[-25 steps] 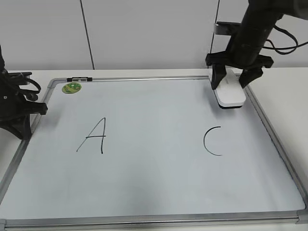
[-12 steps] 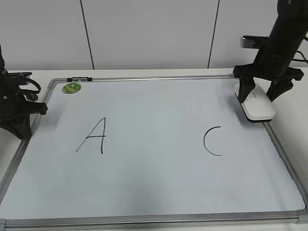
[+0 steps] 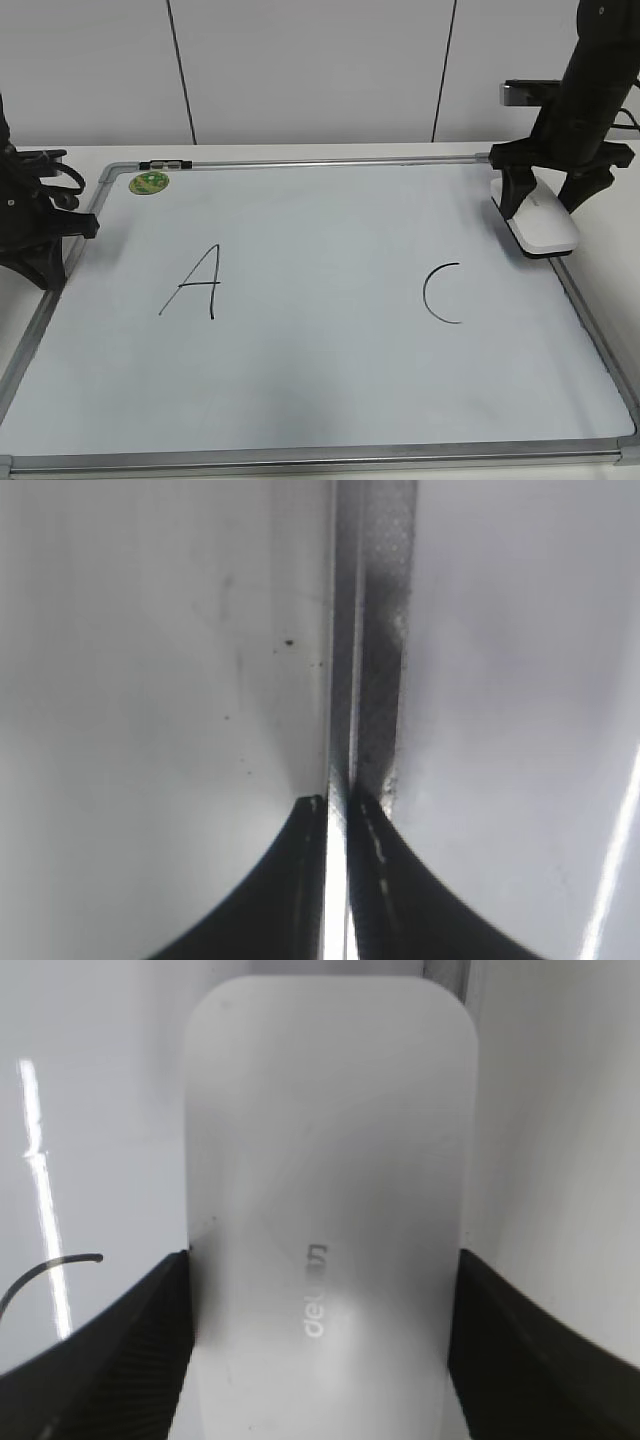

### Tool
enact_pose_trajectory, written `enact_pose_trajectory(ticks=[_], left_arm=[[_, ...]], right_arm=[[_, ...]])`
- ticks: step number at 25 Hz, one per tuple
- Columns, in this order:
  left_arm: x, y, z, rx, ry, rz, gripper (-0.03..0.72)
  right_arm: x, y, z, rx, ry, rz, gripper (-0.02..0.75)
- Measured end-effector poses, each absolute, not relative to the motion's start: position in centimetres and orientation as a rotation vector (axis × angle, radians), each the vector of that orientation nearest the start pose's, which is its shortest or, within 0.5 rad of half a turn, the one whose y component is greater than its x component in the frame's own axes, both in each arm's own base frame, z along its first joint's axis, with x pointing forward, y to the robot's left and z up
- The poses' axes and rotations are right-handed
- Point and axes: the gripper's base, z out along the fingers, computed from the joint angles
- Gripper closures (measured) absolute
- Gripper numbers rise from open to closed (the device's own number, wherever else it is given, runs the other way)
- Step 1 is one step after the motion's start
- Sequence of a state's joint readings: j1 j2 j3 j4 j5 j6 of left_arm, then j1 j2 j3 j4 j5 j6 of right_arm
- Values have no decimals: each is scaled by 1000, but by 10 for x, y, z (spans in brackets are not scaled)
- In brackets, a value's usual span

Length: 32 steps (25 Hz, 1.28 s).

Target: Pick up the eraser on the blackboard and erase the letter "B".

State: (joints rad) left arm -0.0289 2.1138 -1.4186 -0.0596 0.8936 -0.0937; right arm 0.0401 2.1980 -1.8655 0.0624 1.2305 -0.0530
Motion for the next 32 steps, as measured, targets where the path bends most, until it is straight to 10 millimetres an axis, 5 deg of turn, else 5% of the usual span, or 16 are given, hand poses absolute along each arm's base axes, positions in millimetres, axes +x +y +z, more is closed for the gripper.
enact_pose_trajectory(ticks=[32], left_arm=[[403,-16,129,-154,3071,-80,643]], right_arm=[[454,24,195,-115,3048,97,198]])
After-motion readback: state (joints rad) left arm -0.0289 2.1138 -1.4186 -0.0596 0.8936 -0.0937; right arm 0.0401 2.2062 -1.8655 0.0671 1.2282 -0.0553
